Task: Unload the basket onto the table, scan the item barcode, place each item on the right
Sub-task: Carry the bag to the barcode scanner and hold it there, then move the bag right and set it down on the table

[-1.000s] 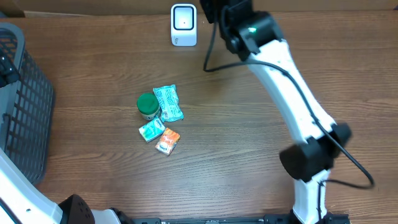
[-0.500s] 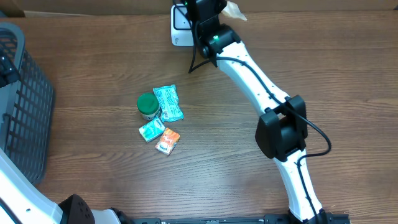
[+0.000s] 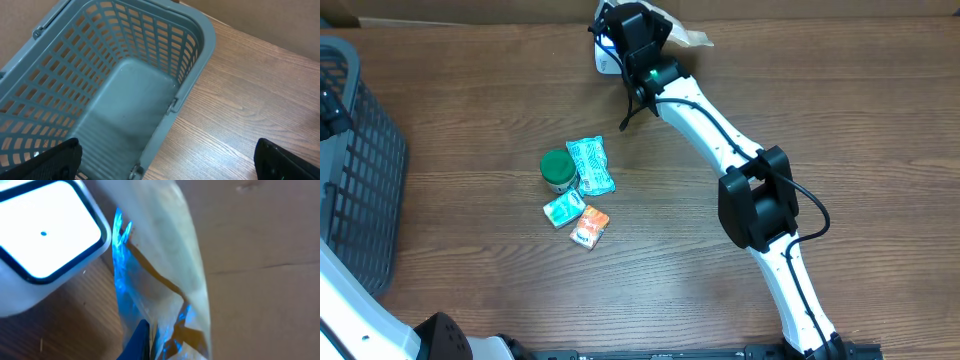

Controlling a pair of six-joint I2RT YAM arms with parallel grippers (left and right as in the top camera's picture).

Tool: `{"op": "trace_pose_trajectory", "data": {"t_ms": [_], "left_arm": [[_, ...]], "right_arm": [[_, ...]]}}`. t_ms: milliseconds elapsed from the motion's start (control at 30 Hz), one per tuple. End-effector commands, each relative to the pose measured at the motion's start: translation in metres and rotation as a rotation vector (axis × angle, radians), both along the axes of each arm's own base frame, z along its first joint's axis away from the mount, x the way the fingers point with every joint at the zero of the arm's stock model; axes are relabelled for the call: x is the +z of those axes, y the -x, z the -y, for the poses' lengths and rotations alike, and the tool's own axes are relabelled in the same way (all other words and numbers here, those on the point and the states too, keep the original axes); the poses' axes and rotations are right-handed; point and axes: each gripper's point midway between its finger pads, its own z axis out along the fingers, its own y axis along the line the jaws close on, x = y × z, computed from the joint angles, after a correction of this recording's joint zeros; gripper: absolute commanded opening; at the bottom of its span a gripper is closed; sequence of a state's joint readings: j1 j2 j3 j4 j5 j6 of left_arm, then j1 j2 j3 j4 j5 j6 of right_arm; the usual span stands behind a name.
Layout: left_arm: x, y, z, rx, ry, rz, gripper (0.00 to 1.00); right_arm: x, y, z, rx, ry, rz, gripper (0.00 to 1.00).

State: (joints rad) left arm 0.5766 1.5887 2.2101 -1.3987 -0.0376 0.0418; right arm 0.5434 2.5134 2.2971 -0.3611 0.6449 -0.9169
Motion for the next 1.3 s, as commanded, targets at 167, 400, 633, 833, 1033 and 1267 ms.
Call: {"op": "trace_pose_trajectory", "data": {"t_ms": [167,400,633,833,1033,1267], "left_arm": [[0.001,0.000,0.001,0.007,0.012,0.013,0.99],[0.001,0.000,0.001,0.007,0.012,0.013,1.00],[0.001,0.000,0.001,0.007,0.012,0.013,1.00],[0.001,0.000,0.001,0.007,0.012,0.013,1.00],[0.001,0.000,0.001,0.007,0.012,0.013,1.00],[0.001,0.000,0.001,0.007,0.012,0.013,1.00]], "right_arm": [[0.001,0.003,-0.012,0.017,0.033,0.013,0.04],[0.000,0.004,-0.014,0.021,0.034,0.010,0.04],[0.004,0.006,-0.015,0.013,0.029,0.016,0.04],[0.035,0.014,-0.018,0.013,-0.110,0.033,0.04],[0.081,0.043,-0.019,0.031,-0.305,-0.024,0.04],[0.131,0.115,-0.009,0.033,-0.717,-0.282,0.04]]}}
